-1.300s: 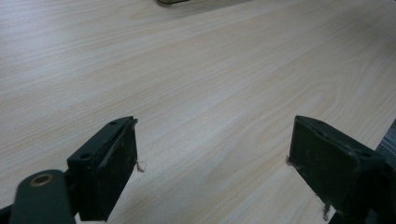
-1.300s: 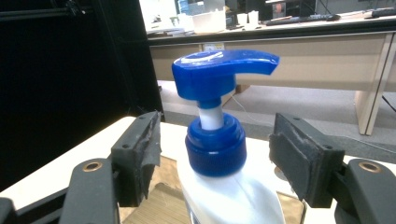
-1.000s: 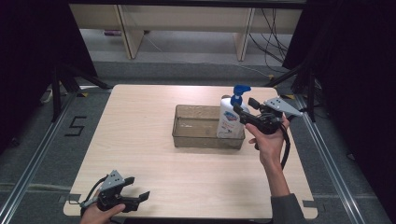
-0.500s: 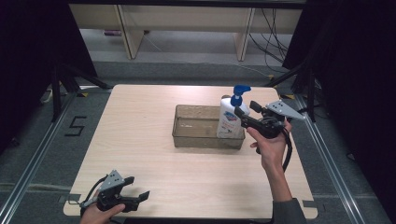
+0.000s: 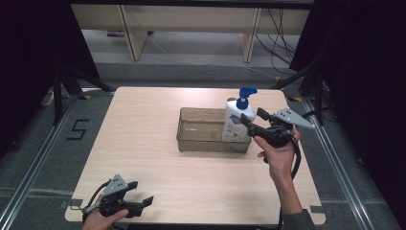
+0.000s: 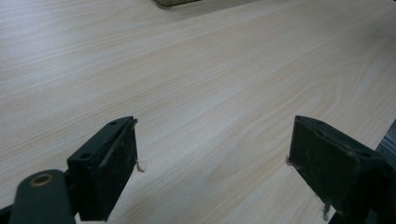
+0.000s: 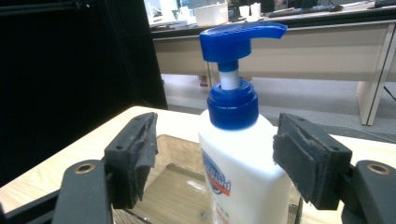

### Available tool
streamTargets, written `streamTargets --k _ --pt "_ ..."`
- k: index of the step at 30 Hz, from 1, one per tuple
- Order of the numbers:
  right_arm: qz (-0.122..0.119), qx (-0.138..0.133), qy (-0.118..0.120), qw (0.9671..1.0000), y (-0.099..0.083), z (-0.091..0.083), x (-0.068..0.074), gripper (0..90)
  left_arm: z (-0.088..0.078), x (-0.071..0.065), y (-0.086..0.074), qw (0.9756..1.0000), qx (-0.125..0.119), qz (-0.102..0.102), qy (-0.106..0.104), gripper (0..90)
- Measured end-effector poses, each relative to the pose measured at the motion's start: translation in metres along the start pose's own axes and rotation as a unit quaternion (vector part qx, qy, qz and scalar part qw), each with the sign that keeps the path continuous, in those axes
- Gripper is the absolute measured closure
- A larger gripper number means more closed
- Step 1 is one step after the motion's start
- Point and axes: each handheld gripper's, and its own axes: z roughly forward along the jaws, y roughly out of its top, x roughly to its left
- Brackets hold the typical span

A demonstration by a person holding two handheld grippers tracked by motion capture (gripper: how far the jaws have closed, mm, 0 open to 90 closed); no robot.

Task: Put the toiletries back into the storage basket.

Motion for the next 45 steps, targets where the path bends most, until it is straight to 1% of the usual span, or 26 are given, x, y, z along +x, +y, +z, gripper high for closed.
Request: streamTargets --k 2,3,5,6,7,8,9,10,13,14,15,17,19,21,23,24,25,26,27,31,33,36,39,42,43,45 --pt "-0.007 -0.004 0.002 1.0000 -0.001 -0.001 0.000 30.0 -0.002 0.001 0.000 0.9999 0.009 0.007 0.003 14.7" --pt "-0.005 0.004 -0.001 1.0000 -0.001 -0.003 0.002 29.9 0.000 0.002 0.000 1.0000 0.001 0.002 -0.001 14.7" --pt "-0.009 0.002 0.003 1.0000 -0.001 -0.004 0.003 29.7 0.000 0.001 0.000 1.0000 0.001 0.004 -0.001 14.7" --pt "0.001 0.005 0.009 0.9999 -0.002 -0.004 0.005 29.5 -0.002 0.001 0.000 0.9999 0.008 0.007 0.003 14.7" --pt "-0.007 0.004 0.011 0.9999 -0.002 -0.005 0.004 29.5 -0.001 0.000 0.000 1.0000 0.004 0.001 0.003 14.7" --pt "-0.001 0.007 0.013 0.9999 -0.002 -0.005 0.006 29.4 0.000 0.000 0.000 1.0000 -0.001 0.001 0.000 14.7" --pt "-0.002 0.005 0.013 0.9999 -0.002 -0.005 0.007 29.4 -0.002 0.002 0.001 0.9999 0.009 0.011 0.000 14.7" --pt "-0.005 0.002 0.018 0.9998 -0.003 -0.005 0.008 29.2 0.000 0.001 0.000 1.0000 0.001 0.005 -0.003 14.7" --pt "-0.006 0.006 0.021 0.9997 -0.004 -0.006 0.012 29.1 -0.001 0.000 0.000 1.0000 0.005 0.000 0.004 14.7" --pt "-0.004 0.005 0.027 0.9996 -0.005 -0.005 0.013 29.2 -0.001 0.001 0.000 1.0000 0.006 0.007 0.000 14.7" --pt "-0.008 0.006 0.025 0.9996 -0.005 -0.005 0.014 29.1 0.000 0.000 0.000 1.0000 -0.003 -0.002 -0.001 14.7" --pt "0.001 0.008 0.034 0.9994 -0.007 -0.004 0.016 29.0 -0.001 0.002 0.000 0.9999 0.008 0.011 -0.002 14.7" --pt "0.002 0.012 0.034 0.9994 -0.007 -0.005 0.019 28.9 -0.002 0.002 0.001 0.9999 0.010 0.010 0.002 14.7" --pt "-0.013 0.011 0.039 0.9991 -0.009 -0.004 0.021 28.8 -0.002 0.002 0.000 0.9999 0.008 0.011 -0.001 14.7" --pt "-0.003 0.014 0.044 0.9989 -0.010 -0.004 0.023 28.7 -0.001 -0.001 0.000 1.0000 0.003 0.000 0.003 14.7" --pt "-0.014 0.011 0.044 0.9989 -0.010 -0.004 0.023 28.7 0.000 0.001 0.000 1.0000 0.000 0.006 -0.001 14.7" --pt "-0.002 0.016 0.048 0.9987 -0.011 -0.004 0.026 28.6 -0.001 0.001 0.001 1.0000 0.002 0.004 -0.001 14.7" --pt "-0.012 0.013 0.048 0.9987 -0.012 -0.004 0.026 28.6 0.000 0.000 0.000 1.0000 -0.002 0.000 -0.002 14.7" --pt "-0.002 0.017 0.052 0.9985 -0.012 -0.004 0.028 28.5 -0.001 0.000 0.000 1.0000 -0.001 0.001 -0.001 14.7" --pt "-0.014 0.017 0.051 0.9985 -0.014 -0.004 0.029 28.2 -0.002 0.001 0.001 1.0000 0.003 0.005 0.002 14.7" --pt "-0.010 0.018 0.058 0.9981 -0.016 -0.004 0.031 27.9 -0.001 0.001 0.000 0.9999 0.006 0.010 -0.001 14.7" --pt "-0.003 0.023 0.062 0.9978 -0.017 -0.004 0.032 27.8 -0.001 0.001 0.000 1.0000 0.001 0.005 -0.001 14.7" --pt "-0.006 0.028 0.063 0.9976 -0.021 -0.003 0.034 27.6 -0.002 0.002 0.001 0.9999 0.009 0.011 0.002 14.7" --pt "-0.012 0.031 0.065 0.9973 -0.025 -0.001 0.035 27.4 0.000 0.000 0.000 1.0000 -0.004 0.000 -0.002 14.7" --pt "-0.005 0.035 0.070 0.9970 -0.026 -0.001 0.036 27.4 -0.001 0.000 0.000 1.0000 0.003 0.005 -0.001 14.7" --pt "-0.018 0.034 0.069 0.9969 -0.027 0.000 0.036 27.2 -0.002 0.001 0.001 1.0000 0.005 0.008 -0.001 14.7"
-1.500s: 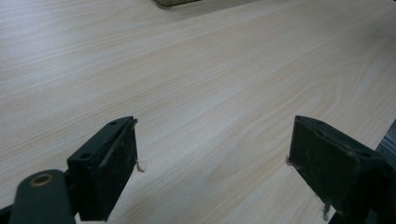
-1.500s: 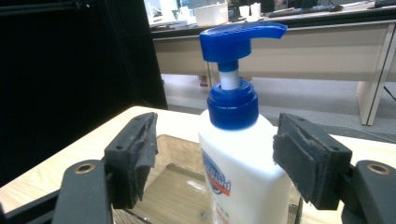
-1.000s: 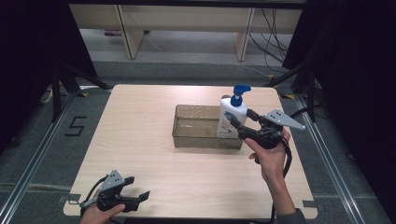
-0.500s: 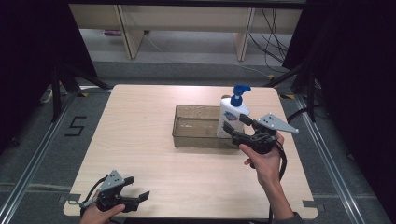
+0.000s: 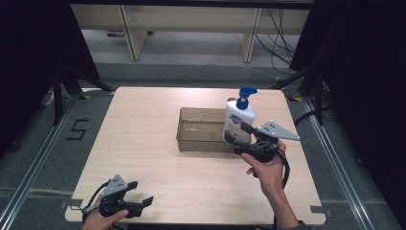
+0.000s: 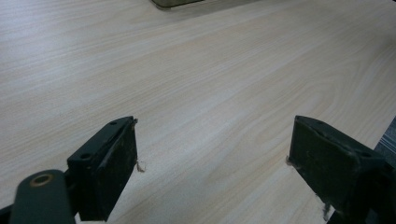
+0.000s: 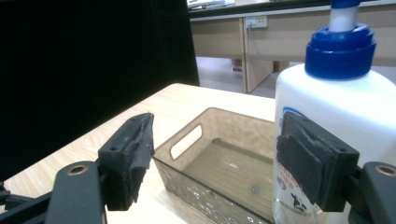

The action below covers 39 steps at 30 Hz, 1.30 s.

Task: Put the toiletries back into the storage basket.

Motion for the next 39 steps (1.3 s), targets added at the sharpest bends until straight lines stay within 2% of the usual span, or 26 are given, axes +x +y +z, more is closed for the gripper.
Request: streamTargets --k 3,6,7,12,13,15,17,19,21,22,25,26,29,31,32,33,35,36,38,39 --pt "0.012 0.002 0.005 0.9999 -0.002 0.001 0.003 27.2 0.000 0.000 0.000 1.0000 -0.001 -0.001 0.000 14.7" --pt "0.003 0.003 0.007 1.0000 -0.004 0.002 0.004 27.2 0.000 0.000 0.000 1.0000 -0.003 -0.003 0.003 14.7" --pt "0.009 0.004 0.014 0.9998 -0.005 0.003 0.005 27.2 0.000 0.000 0.000 1.0000 -0.003 -0.002 0.000 14.7" --pt "0.003 0.012 0.014 0.9998 -0.010 0.005 0.006 27.2 0.000 0.000 0.000 1.0000 -0.003 -0.002 0.003 14.7" --pt "0.009 0.013 0.018 0.9997 -0.011 0.006 0.007 27.2 0.000 0.000 0.000 1.0000 -0.005 -0.001 0.002 14.7" --pt "0.004 0.014 0.022 0.9997 -0.013 0.007 0.008 27.0 0.000 0.000 0.000 1.0000 0.000 -0.001 0.000 14.7" --pt "0.008 0.015 0.023 0.9996 -0.014 0.007 0.009 27.0 0.001 0.000 0.000 1.0000 -0.009 -0.003 0.002 14.7" --pt "0.007 0.019 0.027 0.9994 -0.015 0.008 0.010 27.0 0.000 0.000 0.000 1.0000 -0.001 -0.001 0.000 14.7" --pt "0.012 0.018 0.028 0.9994 -0.017 0.009 0.012 27.0 0.000 0.000 0.000 1.0000 -0.004 -0.001 0.001 14.7" --pt "0.008 0.019 0.034 0.9992 -0.017 0.009 0.013 27.0 0.000 -0.001 0.000 1.0000 -0.006 -0.005 0.003 14.7" --pt "0.002 0.025 0.033 0.9991 -0.018 0.009 0.015 27.0 0.000 0.000 0.000 1.0000 0.000 0.000 0.000 14.7" --pt "0.007 0.029 0.038 0.9988 -0.020 0.010 0.017 26.9 0.001 0.000 0.000 0.9999 -0.010 -0.002 0.002 14.7" --pt "0.000 0.022 0.039 0.9990 -0.021 0.011 0.017 27.0 0.000 0.000 0.000 1.0000 -0.004 -0.001 0.000 14.7" --pt "0.010 0.029 0.042 0.9986 -0.023 0.011 0.019 27.0 0.000 0.000 0.000 1.0000 -0.001 -0.001 0.001 14.7" --pt "0.000 0.028 0.043 0.9987 -0.024 0.012 0.019 27.0 0.000 0.000 0.000 1.0000 -0.006 -0.004 0.003 14.7" --pt "0.006 0.031 0.048 0.9983 -0.025 0.013 0.020 26.8 0.001 -0.001 0.000 1.0000 -0.007 -0.005 0.001 14.7" --pt "0.001 0.032 0.045 0.9985 -0.028 0.014 0.022 26.5 0.000 0.000 0.000 1.0000 -0.001 0.001 0.000 14.7" --pt "-0.006 0.031 0.047 0.9984 -0.030 0.016 0.023 26.2 0.000 0.000 0.000 1.0000 -0.004 -0.001 0.001 14.7" --pt "-0.001 0.039 0.055 0.9977 -0.031 0.016 0.024 25.8 0.001 0.000 0.000 1.0000 -0.008 -0.003 0.002 14.7" --pt "-0.005 0.038 0.051 0.9980 -0.032 0.017 0.024 25.3 0.001 -0.001 0.000 1.0000 -0.008 -0.002 0.001 14.7"
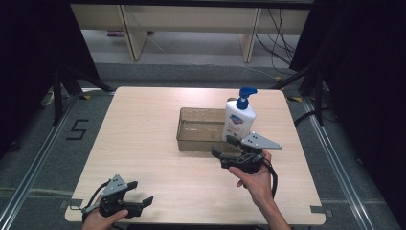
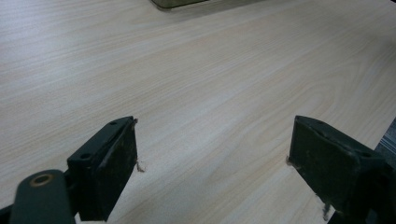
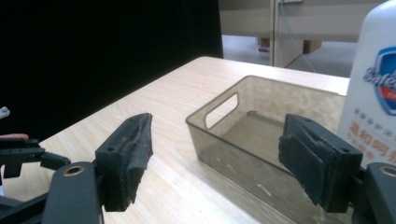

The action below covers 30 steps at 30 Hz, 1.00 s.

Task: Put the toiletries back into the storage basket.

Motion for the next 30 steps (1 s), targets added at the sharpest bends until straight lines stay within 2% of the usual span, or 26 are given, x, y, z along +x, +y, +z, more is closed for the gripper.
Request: streamTargets --k 2,3,4,5,8,10,11,13,14,15,16,20,21,23,24,25,26,27,28,30 --pt "0.008 0.005 0.008 0.9999 -0.002 0.002 0.002 23.3 -0.001 0.000 0.000 1.0000 0.007 0.002 -0.001 14.7" --pt "-0.003 -0.002 0.005 1.0000 -0.003 0.003 0.001 22.6 -0.001 0.000 0.000 1.0000 0.008 0.002 0.002 14.7" --pt "0.018 0.011 0.001 0.9998 -0.004 0.002 0.005 22.3 -0.001 0.000 0.000 1.0000 0.006 -0.001 0.002 14.7" --pt "0.002 0.006 0.002 1.0000 -0.004 0.003 0.003 22.1 0.000 0.000 0.000 1.0000 0.003 -0.003 0.002 14.7" --pt "0.011 0.012 0.008 0.9998 -0.006 0.003 0.005 21.2 0.000 0.000 0.000 1.0000 0.003 -0.004 -0.001 14.8" --pt "-0.002 0.012 0.009 0.9999 -0.007 0.003 0.005 19.8 0.001 0.000 0.000 1.0000 0.000 -0.004 -0.002 14.7" --pt "-0.008 0.007 0.000 0.9999 -0.007 0.004 0.005 19.5 0.001 0.000 0.000 1.0000 0.001 -0.005 -0.002 14.7" --pt "0.011 0.017 0.007 0.9998 -0.008 0.002 0.008 19.5 0.000 0.000 0.000 1.0000 0.003 -0.004 -0.001 14.7" --pt "0.004 0.016 0.013 0.9998 -0.008 0.003 0.008 19.0 0.000 0.001 0.000 1.0000 0.005 0.000 -0.001 14.7" --pt "-0.006 0.012 0.008 0.9999 -0.009 0.003 0.008 18.2 -0.001 0.001 0.000 0.9999 0.010 0.003 0.001 14.7" --pt "0.007 0.013 0.015 0.9998 -0.010 0.004 0.009 17.6 0.001 0.000 0.000 1.0000 0.001 -0.004 -0.002 14.7" --pt "0.005 0.015 0.018 0.9997 -0.012 0.004 0.011 15.3 0.000 0.000 0.000 1.0000 0.003 -0.002 -0.002 14.7" --pt "-0.012 0.004 0.007 0.9999 -0.013 0.005 0.010 15.3 0.000 0.001 0.000 1.0000 0.009 0.004 -0.001 14.7" --pt "0.006 0.011 0.018 0.9998 -0.014 0.004 0.013 15.2 0.001 0.000 -0.001 1.0000 0.001 -0.003 -0.003 14.7" --pt "0.007 0.017 0.018 0.9997 -0.014 0.004 0.013 15.2 0.001 0.000 0.000 1.0000 0.001 -0.001 -0.003 14.7" --pt "0.002 0.010 0.014 0.9998 -0.014 0.004 0.014 15.1 0.001 0.000 0.000 1.0000 0.001 -0.005 -0.002 14.7" --pt "0.004 0.010 0.021 0.9997 -0.015 0.005 0.015 15.2 0.001 0.000 0.000 1.0000 0.001 -0.004 -0.002 14.7" --pt "-0.005 0.014 0.016 0.9998 -0.015 0.005 0.015 15.2 0.001 0.000 0.000 1.0000 0.002 -0.004 -0.002 14.7" --pt "0.004 0.016 0.021 0.9996 -0.016 0.005 0.017 15.2 0.001 0.000 0.000 1.0000 0.001 -0.003 -0.002 14.7" --pt "0.002 0.012 0.020 0.9997 -0.018 0.006 0.019 15.2 0.001 0.000 0.000 1.0000 0.000 -0.006 -0.002 14.7"
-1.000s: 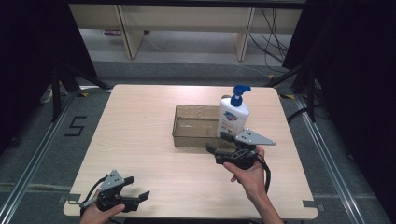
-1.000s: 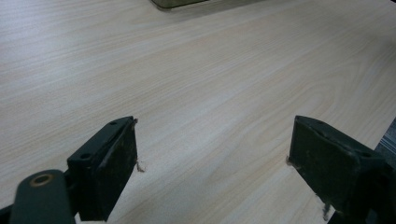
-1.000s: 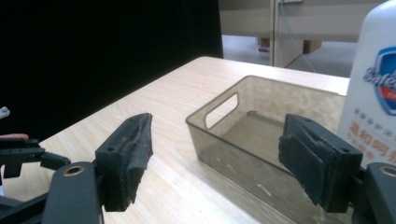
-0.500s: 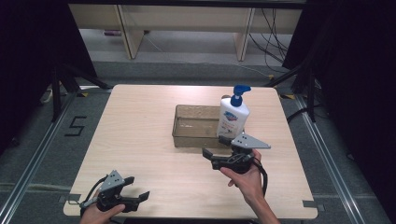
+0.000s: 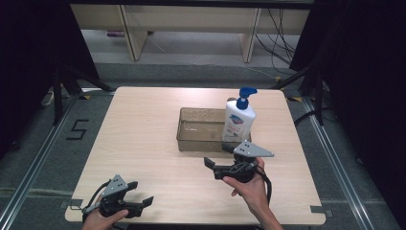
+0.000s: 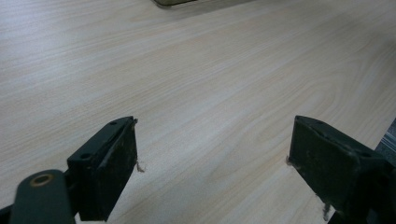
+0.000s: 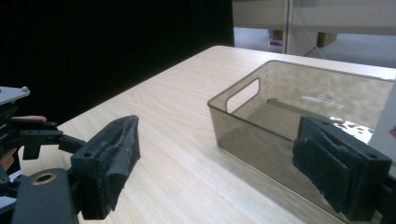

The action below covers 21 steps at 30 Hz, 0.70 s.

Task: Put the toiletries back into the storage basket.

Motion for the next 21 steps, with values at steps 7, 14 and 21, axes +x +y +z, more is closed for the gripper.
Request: streamTargets --k 7,14,21 --pt "-0.001 0.018 0.010 0.9998 -0.006 0.003 0.007 15.2 0.000 0.000 0.000 1.0000 -0.001 0.000 -0.002 14.7" --pt "-0.006 0.022 0.022 0.9995 -0.010 0.004 0.010 15.2 0.000 0.000 0.000 1.0000 0.002 0.002 -0.001 14.7" --pt "-0.004 0.029 0.021 0.9994 -0.015 0.001 0.013 15.2 0.000 0.000 0.000 1.0000 0.001 0.001 -0.001 14.7"
